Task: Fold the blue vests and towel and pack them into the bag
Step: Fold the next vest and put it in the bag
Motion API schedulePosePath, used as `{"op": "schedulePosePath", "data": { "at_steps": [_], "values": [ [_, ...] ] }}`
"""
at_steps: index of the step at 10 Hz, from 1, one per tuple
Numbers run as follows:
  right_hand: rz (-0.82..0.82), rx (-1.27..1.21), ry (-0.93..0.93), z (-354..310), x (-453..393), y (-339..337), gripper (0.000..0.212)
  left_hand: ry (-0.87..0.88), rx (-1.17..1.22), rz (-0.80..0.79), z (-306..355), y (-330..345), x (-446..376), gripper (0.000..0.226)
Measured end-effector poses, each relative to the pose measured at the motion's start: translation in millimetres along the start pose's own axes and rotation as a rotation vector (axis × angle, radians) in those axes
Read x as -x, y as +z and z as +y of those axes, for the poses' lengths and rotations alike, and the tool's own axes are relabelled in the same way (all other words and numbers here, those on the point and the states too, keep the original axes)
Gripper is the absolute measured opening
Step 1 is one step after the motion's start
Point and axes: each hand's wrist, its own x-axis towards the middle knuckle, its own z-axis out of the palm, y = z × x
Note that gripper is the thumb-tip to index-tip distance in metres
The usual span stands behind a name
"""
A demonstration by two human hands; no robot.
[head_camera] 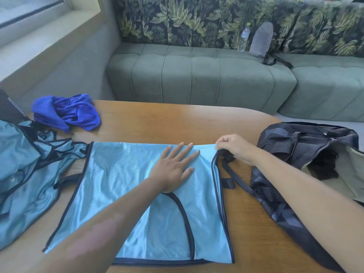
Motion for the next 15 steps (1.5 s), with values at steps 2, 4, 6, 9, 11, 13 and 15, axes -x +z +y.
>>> {"op": "schedulePosePath", "data": {
  "at_steps": [2,4,6,9,11,13,15],
  "values": [
    [-0.006,-0.092,0.027,4.9,3.9,-6.1,0.013,-0.001,0.002,0.004,0.7,-0.4,0.3,0.059],
    [0.069,0.024,0.023,10.0,5.3,-9.2,0.005,-0.002,0.007,-0.001,0.7,-0.3,0.4,0.06],
    [0.042,0.06,0.024,5.2,11.5,-13.8,0.011,0.0,0.01,0.008,0.0,1.2,0.5,0.06],
    [0.304,0.343,-0.062,5.7,6.4,10.7,0.01,0.0,-0.014,0.016,-1.0,3.0,0.1,0.059],
    [0.278,0.405,-0.026,4.4,5.7,7.2,0.006,0.004,-0.017,0.019,-1.0,3.3,0.5,0.059],
    [0.287,0.575,-0.363,-10.2,42.0,46.5,0.045,-0.003,0.0,0.014,0.1,3.0,0.0,0.06],
    [0.072,1.022,-0.235,44.6,72.8,79.5,0.078,-0.012,-0.008,0.002,1.0,1.3,0.1,0.066]
  ]
}}
